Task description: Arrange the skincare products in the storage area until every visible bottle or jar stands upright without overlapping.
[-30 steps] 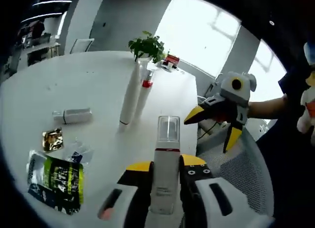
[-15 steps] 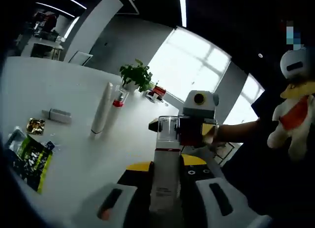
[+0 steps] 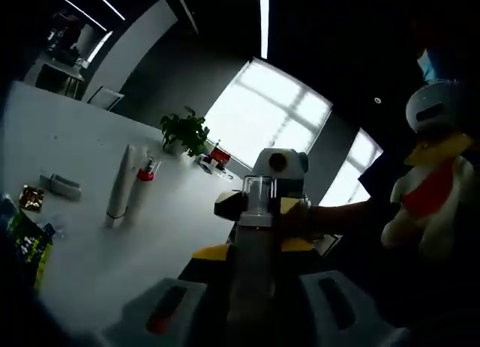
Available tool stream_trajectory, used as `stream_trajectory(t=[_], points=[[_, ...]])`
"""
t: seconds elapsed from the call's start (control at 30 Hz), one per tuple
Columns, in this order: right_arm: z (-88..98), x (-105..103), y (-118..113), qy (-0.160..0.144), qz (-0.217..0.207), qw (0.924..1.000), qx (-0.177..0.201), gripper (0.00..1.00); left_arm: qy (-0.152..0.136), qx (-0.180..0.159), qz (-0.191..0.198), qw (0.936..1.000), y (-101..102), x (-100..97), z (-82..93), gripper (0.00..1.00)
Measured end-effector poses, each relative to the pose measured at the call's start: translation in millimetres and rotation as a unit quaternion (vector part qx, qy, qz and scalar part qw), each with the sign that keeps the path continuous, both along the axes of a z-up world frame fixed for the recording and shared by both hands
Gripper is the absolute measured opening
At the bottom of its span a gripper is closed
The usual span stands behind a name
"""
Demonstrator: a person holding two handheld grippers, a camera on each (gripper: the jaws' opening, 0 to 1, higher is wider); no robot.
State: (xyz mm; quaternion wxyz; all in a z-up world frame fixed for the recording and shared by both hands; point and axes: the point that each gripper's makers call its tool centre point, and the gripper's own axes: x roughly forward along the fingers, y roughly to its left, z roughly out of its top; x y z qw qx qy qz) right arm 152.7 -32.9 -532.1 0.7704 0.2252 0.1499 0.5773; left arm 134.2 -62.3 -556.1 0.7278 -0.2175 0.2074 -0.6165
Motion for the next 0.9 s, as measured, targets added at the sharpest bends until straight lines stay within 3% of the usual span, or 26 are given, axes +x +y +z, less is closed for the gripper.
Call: stream_trajectory(t=[0.1,0.2,0.3,0.37,0.43,0.47,0.57,0.63,0.67,0.73,0.77,0.9], points=[[0.9,7.9,-0.8,0.045,-0.025,0.9987,-0.003,0.21,-0.007,-0.003,0.010,0.9999,2.8,2.5,3.8,0.26],[2.3,16.5,-1.6,0.063,-0.050,0.9967,-0.011,0.21,-0.004,0.006,0.031,0.9995,2.4,6.8,6.2,0.24],[2.8,24.3,-0.8,0.051,-0.081,0.9947,-0.037,0.21,-0.025,0.049,0.063,0.9965,3.9,16.0,2.1,0.25],[2.0,28.4,-1.1,0.066,-0.101,0.9917,-0.045,0.21,-0.064,0.097,0.084,0.9896,4.0,21.2,-0.3,0.27],[3.2,33.9,-2.2,0.077,-0.123,0.9884,-0.046,0.21,-0.101,0.156,0.105,0.9770,6.2,27.0,-4.6,0.32],[3.7,37.7,-3.3,0.089,-0.142,0.9848,-0.044,0.21,-0.122,0.198,0.123,0.9646,9.6,32.9,-8.5,0.34],[-1.6,47.5,-9.0,0.094,-0.187,0.9752,-0.070,0.21,-0.138,0.244,0.180,0.9429,15.6,44.9,-8.6,0.38],[-4.8,52.6,-11.9,0.112,-0.207,0.9691,-0.075,0.21,-0.166,0.269,0.211,0.9248,20.4,49.0,-5.2,0.38],[-4.7,55.1,-13.3,0.115,-0.217,0.9667,-0.071,0.21,-0.170,0.277,0.222,0.9192,20.1,48.7,-3.3,0.37],[-5.1,57.4,-14.1,0.145,-0.237,0.9590,-0.053,0.20,-0.194,0.312,0.238,0.8992,26.5,51.2,-5.2,0.35],[-5.8,57.7,-14.2,0.150,-0.245,0.9566,-0.048,0.20,-0.205,0.337,0.244,0.8858,30.1,52.6,-7.2,0.35],[-9.8,57.5,-14.2,0.155,-0.262,0.9513,-0.050,0.20,-0.258,0.390,0.250,0.8476,34.5,55.8,-6.9,0.35]])
